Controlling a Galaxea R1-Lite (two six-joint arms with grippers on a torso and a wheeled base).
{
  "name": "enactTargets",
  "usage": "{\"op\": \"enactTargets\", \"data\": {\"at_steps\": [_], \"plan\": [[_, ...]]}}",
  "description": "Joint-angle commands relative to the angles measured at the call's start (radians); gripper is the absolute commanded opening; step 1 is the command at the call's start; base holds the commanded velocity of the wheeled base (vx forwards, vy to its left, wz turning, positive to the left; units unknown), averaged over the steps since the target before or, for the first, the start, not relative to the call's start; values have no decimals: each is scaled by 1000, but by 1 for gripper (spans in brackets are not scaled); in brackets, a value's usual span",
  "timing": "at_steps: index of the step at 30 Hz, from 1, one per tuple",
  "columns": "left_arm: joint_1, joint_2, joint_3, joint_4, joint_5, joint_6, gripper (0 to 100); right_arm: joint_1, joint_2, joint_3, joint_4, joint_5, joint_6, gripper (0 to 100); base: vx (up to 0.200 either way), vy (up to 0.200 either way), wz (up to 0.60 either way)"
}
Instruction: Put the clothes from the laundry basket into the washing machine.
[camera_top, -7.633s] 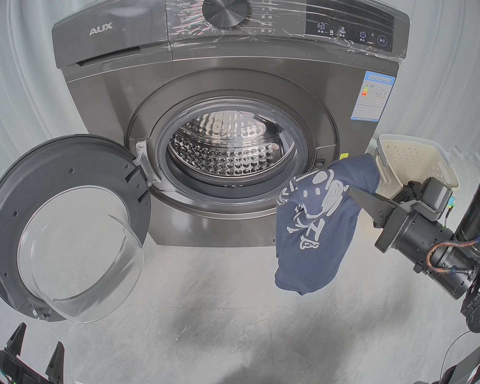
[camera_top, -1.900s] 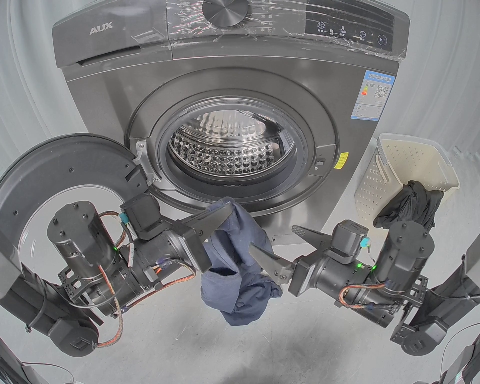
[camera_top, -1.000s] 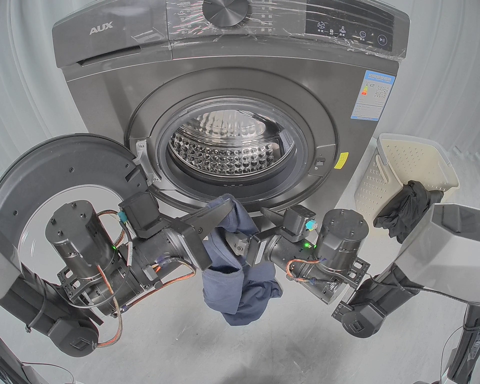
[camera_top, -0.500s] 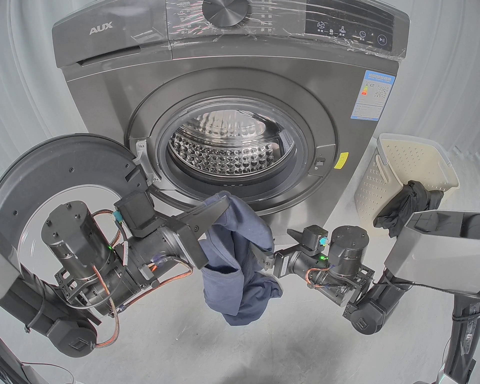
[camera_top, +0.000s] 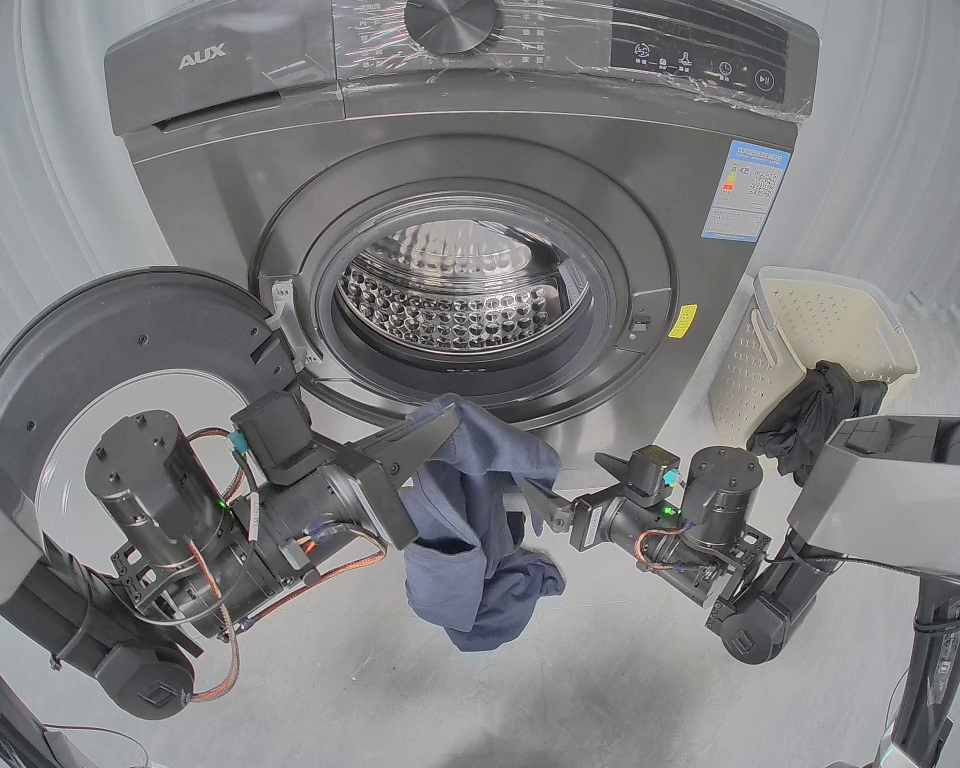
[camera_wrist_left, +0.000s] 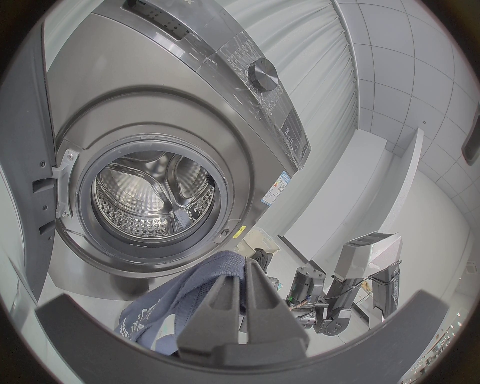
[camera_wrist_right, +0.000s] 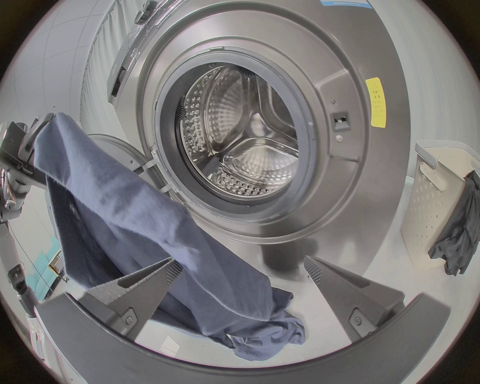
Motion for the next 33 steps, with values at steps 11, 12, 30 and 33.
{"op": "enactTargets", "data": {"at_steps": [11, 12, 30, 33], "plan": [[-6, 1, 0, -1, 0, -1, 0, 35, 67, -134, 0, 10, 5, 100, 0, 0, 0], [-6, 1, 0, -1, 0, -1, 0, 32, 73, -149, 0, 10, 8, 100, 0, 0, 0], [2, 80, 3, 0, -9, 4, 100, 43, -136, 13, -80, 73, 14, 0, 0, 0, 0], [-1, 89, 0, 2, -14, 2, 100, 56, -196, 56, -80, 73, 17, 0, 0, 0, 0]]}}
